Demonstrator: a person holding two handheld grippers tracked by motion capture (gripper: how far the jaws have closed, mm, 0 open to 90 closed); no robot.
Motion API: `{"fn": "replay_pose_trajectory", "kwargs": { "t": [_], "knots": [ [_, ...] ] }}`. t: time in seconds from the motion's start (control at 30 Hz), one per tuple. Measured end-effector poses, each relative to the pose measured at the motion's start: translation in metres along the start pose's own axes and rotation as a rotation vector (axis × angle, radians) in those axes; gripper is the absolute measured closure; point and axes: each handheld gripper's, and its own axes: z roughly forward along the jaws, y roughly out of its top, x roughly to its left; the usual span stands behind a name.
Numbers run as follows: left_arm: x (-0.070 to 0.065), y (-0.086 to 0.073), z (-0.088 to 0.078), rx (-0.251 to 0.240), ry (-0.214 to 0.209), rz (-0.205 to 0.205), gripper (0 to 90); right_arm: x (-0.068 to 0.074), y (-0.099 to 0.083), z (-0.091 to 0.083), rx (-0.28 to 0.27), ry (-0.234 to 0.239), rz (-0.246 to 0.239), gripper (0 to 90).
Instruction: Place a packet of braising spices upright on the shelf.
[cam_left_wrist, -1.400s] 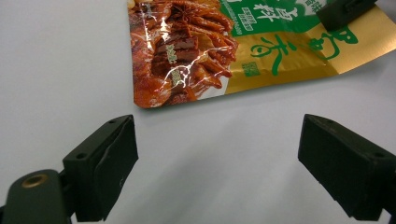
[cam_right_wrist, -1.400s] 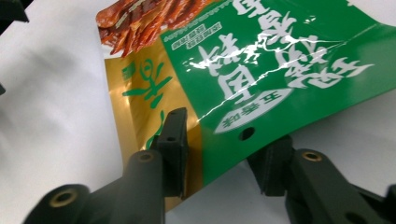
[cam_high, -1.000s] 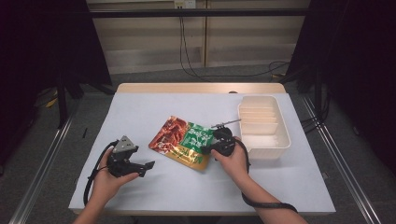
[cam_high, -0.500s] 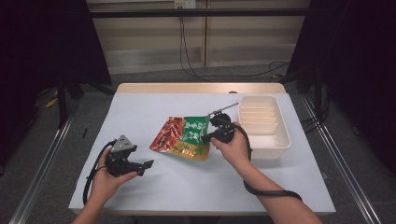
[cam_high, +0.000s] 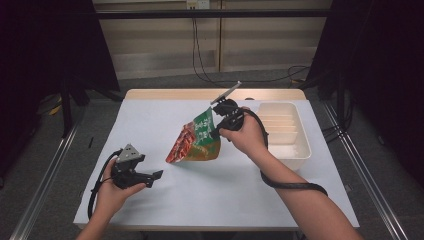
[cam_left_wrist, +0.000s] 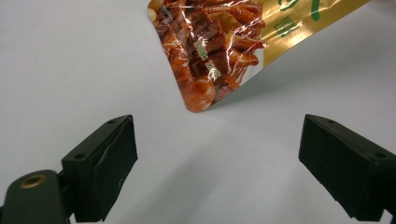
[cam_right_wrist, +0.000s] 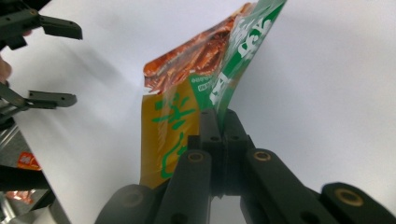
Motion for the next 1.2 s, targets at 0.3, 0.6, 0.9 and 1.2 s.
{"fn": "replay_pose_trajectory", "kwargs": {
  "t": [0.3,0.6,0.9,1.2],
  "knots": [
    [0.0,0.0,0.0,-0.003,-0.006,-0.002,11.2,-0.001,0.026,-0.021,0.108,0.008,-0.015,90.0],
    [-0.001,0.0,0.001,-0.021,-0.007,-0.026,11.0,-0.009,0.041,-0.046,0.166,0.077,0.024,90.0],
    [-0.001,0.001,0.001,-0.003,-0.011,-0.011,11.1,-0.005,0.05,-0.071,0.235,0.026,-0.031,90.0],
    [-0.002,0.001,0.001,-0.009,-0.009,-0.009,11.1,-0.005,0.054,-0.094,0.288,-0.021,-0.09,90.0]
  ]
}}
